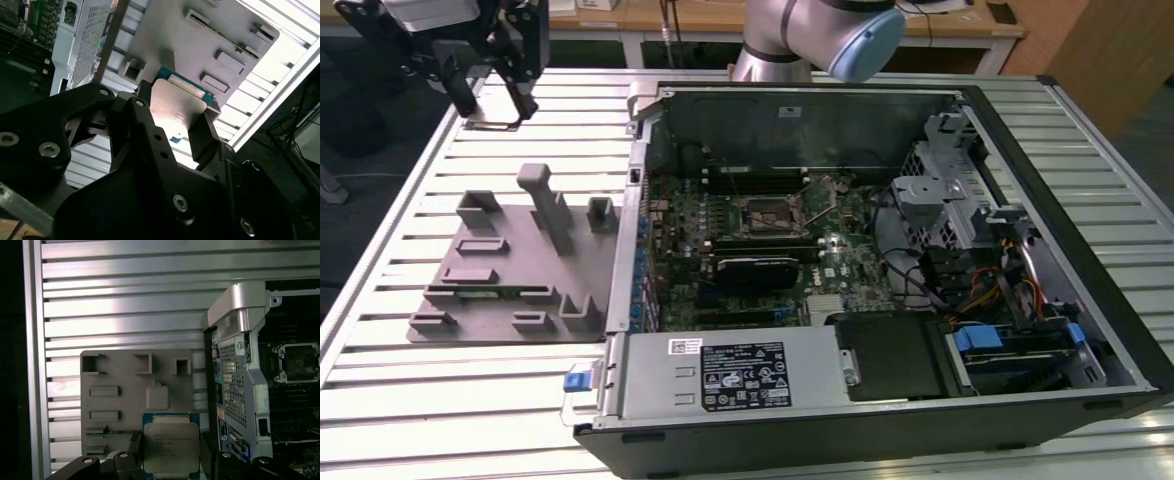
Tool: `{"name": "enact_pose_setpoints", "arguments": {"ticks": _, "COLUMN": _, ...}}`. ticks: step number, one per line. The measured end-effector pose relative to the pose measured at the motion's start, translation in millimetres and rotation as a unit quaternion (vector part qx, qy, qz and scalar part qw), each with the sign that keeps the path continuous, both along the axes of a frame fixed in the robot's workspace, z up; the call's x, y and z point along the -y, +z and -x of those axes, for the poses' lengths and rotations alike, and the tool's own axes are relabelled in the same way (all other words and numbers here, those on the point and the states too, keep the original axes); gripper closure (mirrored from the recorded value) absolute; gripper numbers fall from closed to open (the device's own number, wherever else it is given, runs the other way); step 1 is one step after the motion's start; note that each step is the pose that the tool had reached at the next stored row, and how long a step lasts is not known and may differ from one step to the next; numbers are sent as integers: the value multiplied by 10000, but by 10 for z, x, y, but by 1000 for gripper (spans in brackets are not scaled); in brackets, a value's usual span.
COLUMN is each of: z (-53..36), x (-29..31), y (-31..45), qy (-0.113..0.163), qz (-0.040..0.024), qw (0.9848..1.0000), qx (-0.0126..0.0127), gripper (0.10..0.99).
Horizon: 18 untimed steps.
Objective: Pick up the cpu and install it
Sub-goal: 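Pick up the cpu and move it towards the insertion slot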
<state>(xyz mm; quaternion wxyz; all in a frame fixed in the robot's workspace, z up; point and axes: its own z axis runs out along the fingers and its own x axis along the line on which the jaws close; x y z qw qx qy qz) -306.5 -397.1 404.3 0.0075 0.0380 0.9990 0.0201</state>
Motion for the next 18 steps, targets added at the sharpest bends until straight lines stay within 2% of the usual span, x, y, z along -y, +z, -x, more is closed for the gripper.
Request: {"name": "enact_pose_setpoints", "arguments": {"ticks": 18, "z": -280, "x": 0, "y": -1, "qy": 0, "qz": 0, "qw": 10000, "qx": -9, "gripper": 545}}
